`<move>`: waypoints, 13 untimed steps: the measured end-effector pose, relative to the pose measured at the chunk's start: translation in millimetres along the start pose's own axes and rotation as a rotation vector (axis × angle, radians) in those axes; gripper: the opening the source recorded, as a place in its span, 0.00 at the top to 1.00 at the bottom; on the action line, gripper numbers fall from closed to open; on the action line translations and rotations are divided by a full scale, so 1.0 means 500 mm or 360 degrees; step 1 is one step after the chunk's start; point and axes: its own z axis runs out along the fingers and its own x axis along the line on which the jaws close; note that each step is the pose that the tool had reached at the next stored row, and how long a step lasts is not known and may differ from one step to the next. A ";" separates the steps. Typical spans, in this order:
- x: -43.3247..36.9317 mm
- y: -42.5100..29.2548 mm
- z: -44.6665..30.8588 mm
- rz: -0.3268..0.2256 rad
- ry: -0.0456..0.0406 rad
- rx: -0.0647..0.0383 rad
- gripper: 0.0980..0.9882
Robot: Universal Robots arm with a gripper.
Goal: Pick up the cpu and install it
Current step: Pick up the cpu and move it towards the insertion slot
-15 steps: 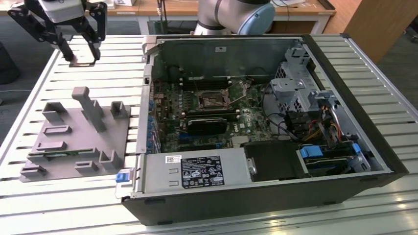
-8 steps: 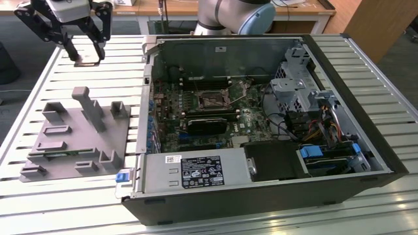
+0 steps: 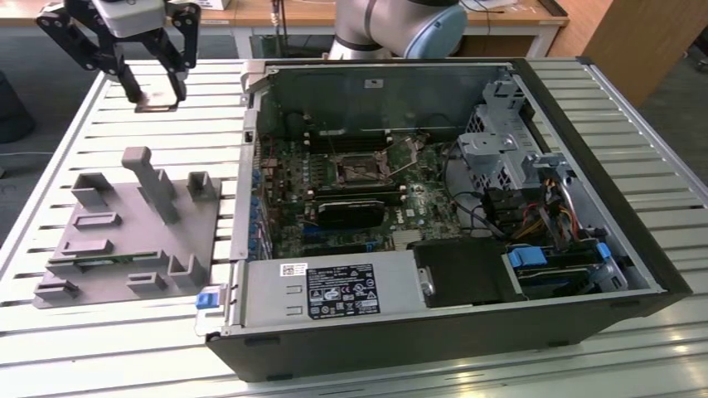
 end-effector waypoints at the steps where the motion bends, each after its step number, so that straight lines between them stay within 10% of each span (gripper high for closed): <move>1: -0.002 0.000 0.000 0.0000 0.0000 0.0000 0.51; 13: -0.033 0.002 0.000 0.0000 0.0000 0.0000 0.51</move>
